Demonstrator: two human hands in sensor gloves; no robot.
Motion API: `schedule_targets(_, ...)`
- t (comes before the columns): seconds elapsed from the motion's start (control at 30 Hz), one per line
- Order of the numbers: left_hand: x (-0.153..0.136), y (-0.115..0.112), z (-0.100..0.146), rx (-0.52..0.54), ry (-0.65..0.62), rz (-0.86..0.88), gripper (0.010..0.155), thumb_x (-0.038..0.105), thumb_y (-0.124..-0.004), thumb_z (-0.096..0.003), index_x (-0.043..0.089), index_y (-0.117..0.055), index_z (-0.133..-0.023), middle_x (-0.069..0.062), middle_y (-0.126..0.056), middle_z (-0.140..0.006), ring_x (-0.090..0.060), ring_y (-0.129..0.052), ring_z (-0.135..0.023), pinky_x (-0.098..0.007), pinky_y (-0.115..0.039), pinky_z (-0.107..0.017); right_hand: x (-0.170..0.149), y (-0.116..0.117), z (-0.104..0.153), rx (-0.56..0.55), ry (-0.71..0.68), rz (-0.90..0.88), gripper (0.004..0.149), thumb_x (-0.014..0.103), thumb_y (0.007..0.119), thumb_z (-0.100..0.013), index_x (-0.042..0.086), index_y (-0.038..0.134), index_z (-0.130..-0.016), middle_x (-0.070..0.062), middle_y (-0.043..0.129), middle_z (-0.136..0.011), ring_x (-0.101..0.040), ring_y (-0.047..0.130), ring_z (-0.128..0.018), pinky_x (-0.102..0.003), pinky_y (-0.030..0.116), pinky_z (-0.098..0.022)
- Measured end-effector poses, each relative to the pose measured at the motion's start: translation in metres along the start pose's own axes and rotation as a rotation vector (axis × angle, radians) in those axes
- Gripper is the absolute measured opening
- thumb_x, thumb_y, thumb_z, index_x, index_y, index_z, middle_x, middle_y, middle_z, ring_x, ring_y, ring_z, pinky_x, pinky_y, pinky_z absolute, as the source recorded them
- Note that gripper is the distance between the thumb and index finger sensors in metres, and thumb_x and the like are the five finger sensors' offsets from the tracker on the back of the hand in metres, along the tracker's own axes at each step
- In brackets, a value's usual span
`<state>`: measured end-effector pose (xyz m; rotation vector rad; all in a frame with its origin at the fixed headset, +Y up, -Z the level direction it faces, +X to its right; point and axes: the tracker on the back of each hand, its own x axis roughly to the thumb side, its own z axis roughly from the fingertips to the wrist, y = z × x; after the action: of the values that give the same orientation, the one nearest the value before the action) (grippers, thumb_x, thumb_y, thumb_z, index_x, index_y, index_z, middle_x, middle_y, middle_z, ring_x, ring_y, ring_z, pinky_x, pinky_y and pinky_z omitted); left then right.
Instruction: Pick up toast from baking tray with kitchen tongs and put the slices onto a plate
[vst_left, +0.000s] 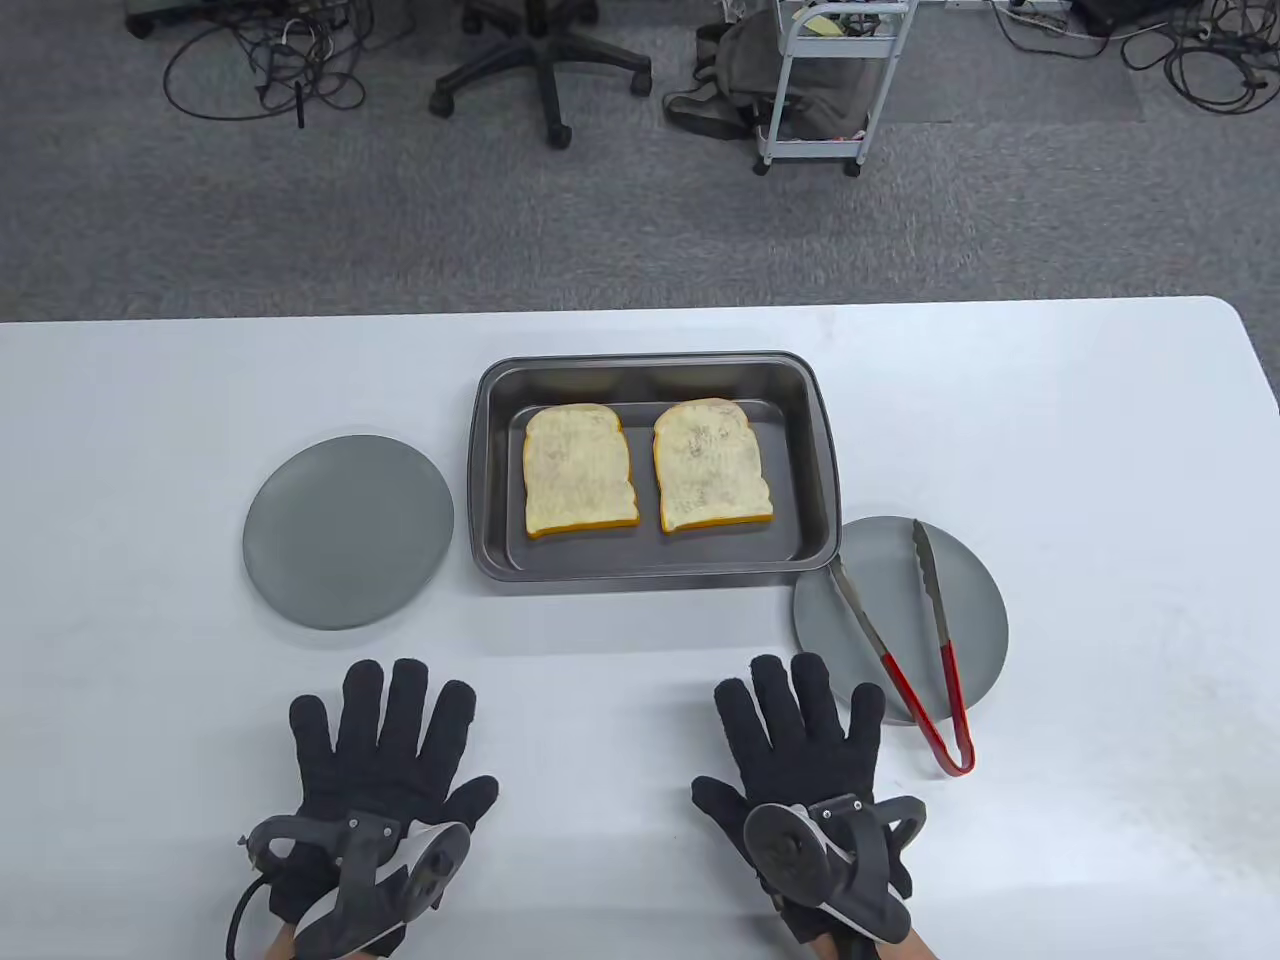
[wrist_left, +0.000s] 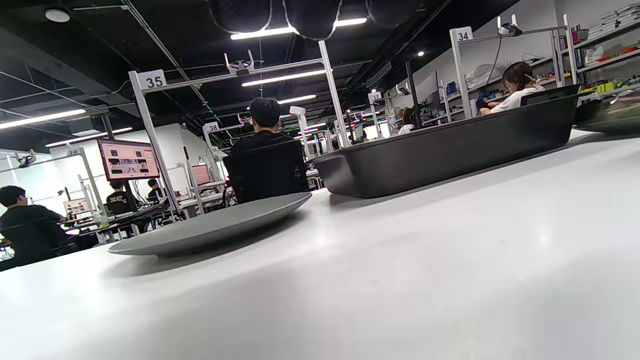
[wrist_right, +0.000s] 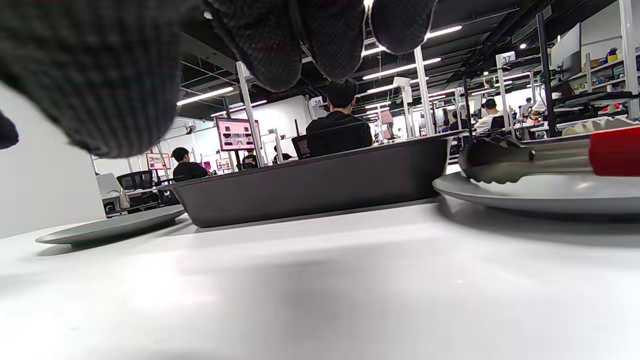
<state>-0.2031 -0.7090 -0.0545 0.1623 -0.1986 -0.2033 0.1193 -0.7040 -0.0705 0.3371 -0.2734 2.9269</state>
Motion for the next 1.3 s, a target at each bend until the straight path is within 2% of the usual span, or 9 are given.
schedule_targets(1.3, 0.0005, -0.0011, -0.0021, -0.021, -0.004, 0.001, 0.081, 0.075, -0.048, -0.0407, 0.038, -0.035, -0.112, -0.009, -0.039, -0.123, -0.049, -0.041, -0.114, -0.078, -0.035, -0.073, 0.0003, 0.0022, -0.0006, 0.035, -0.006, -0.012, 0.085, 0.063, 0.087, -0.032, 0.027, 0.063, -0.105, -0.01, 0.055, -0.117, -0.044, 0.051, -0.11, -0.078, 0.031, -0.072)
